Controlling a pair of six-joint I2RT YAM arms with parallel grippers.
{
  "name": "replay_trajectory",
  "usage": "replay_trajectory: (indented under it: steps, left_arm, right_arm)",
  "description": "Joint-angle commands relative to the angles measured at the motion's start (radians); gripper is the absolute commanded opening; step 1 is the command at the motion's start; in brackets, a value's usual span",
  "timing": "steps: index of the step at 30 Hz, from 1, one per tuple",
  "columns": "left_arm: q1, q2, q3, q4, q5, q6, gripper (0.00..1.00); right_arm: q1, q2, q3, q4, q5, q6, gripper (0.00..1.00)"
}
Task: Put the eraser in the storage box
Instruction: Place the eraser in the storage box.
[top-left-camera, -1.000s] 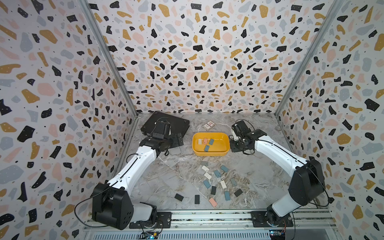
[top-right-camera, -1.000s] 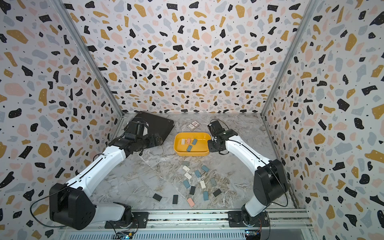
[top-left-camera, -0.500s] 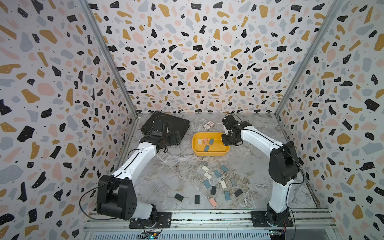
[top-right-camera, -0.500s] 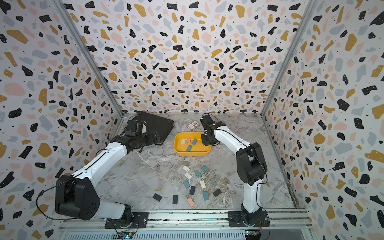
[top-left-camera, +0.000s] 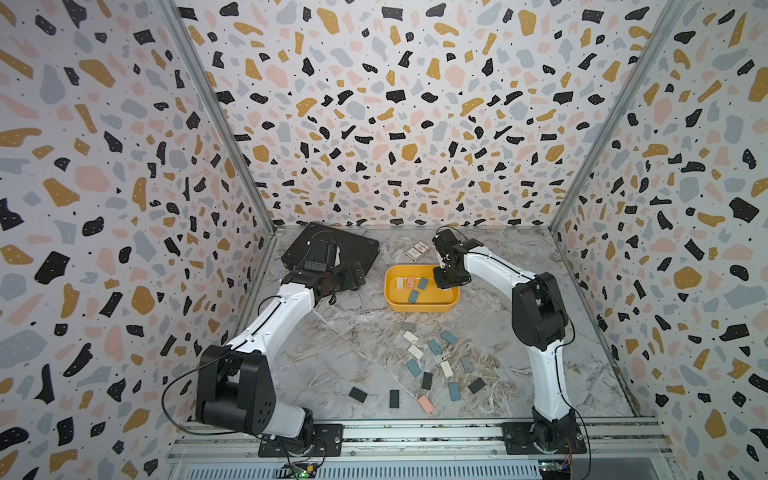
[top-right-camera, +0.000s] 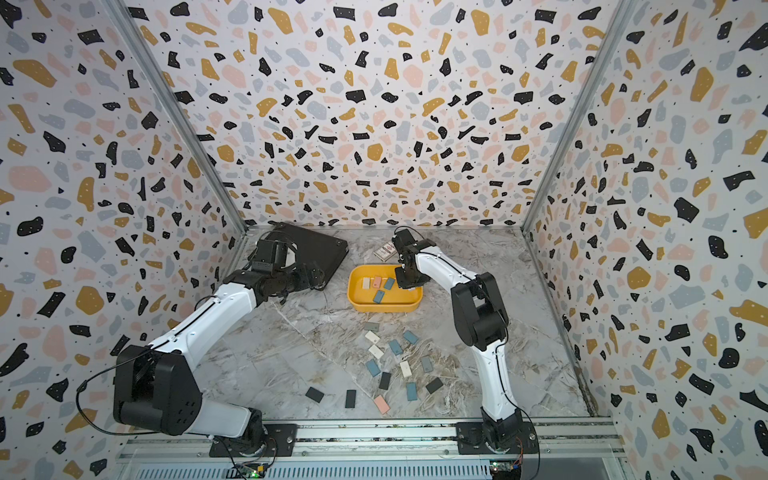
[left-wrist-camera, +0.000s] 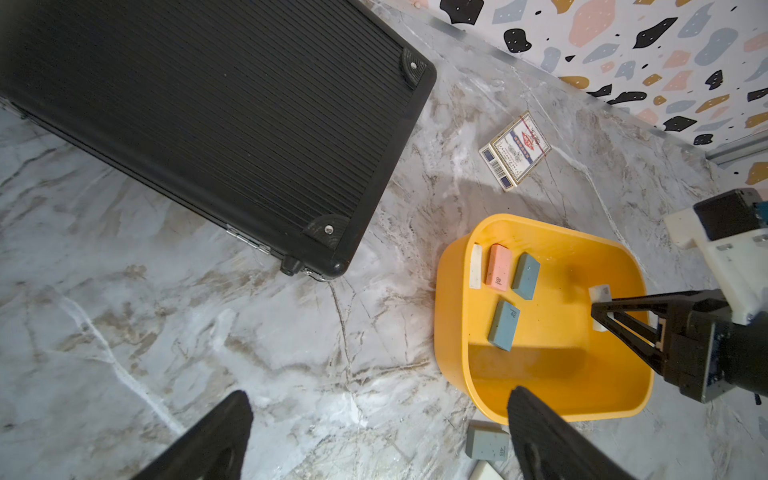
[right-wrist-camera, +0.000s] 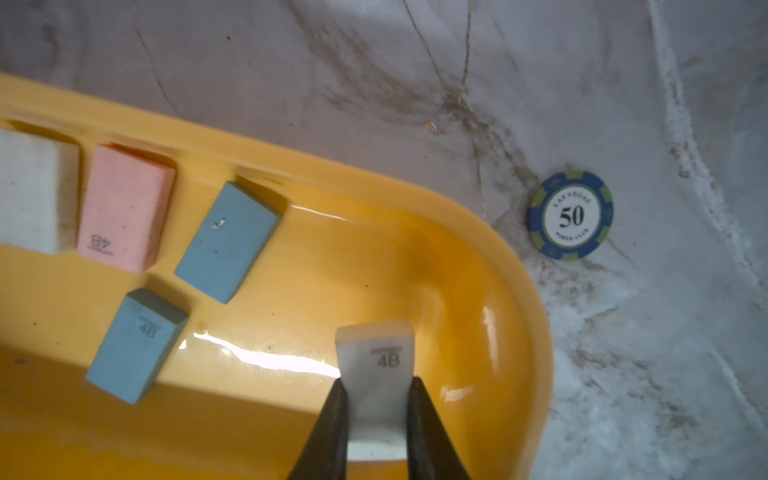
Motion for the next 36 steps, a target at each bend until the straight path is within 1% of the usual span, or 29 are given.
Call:
replay_trajectory:
  steps: [1, 10, 21, 22, 26, 30, 34, 36]
  left_arm:
    - [0.005, 0.008, 0.008, 0.038, 0.018, -0.005, 0.96]
    - [0.005, 0.011, 0.005, 0.041, 0.027, -0.007, 0.96]
    - [0.005, 0.008, -0.006, 0.039, 0.029, -0.005, 0.96]
    - [0.005, 0.008, -0.007, 0.037, 0.029, -0.004, 0.96]
    - [0.006, 0.002, -0.009, 0.035, 0.027, -0.003, 0.96]
    - [0.004, 0.004, -0.010, 0.037, 0.037, -0.005, 0.96]
    - [0.005, 0.005, -0.012, 0.041, 0.047, -0.011, 0.96]
    - [0.005, 0.003, -0.013, 0.043, 0.049, -0.010, 0.96]
  right_arm:
    - [0.006, 0.006, 0.059, -0.041, -0.002, 0.002, 0.14]
    - [0.012, 0.083, 0.134, -0.044, -0.019, 0.008, 0.16]
    - [0.026, 0.133, 0.148, -0.032, -0.042, 0.027, 0.19]
    - [0.026, 0.135, 0.148, -0.031, -0.044, 0.030, 0.21]
    - [0.033, 0.130, 0.148, -0.034, -0.044, 0.032, 0.35]
    - [0.037, 0.075, 0.137, -0.038, -0.044, 0.028, 0.48]
    - [0.041, -0.023, 0.090, -0.035, -0.038, 0.019, 0.53]
    - [0.047, -0.096, 0.030, -0.027, -0.033, 0.011, 0.54]
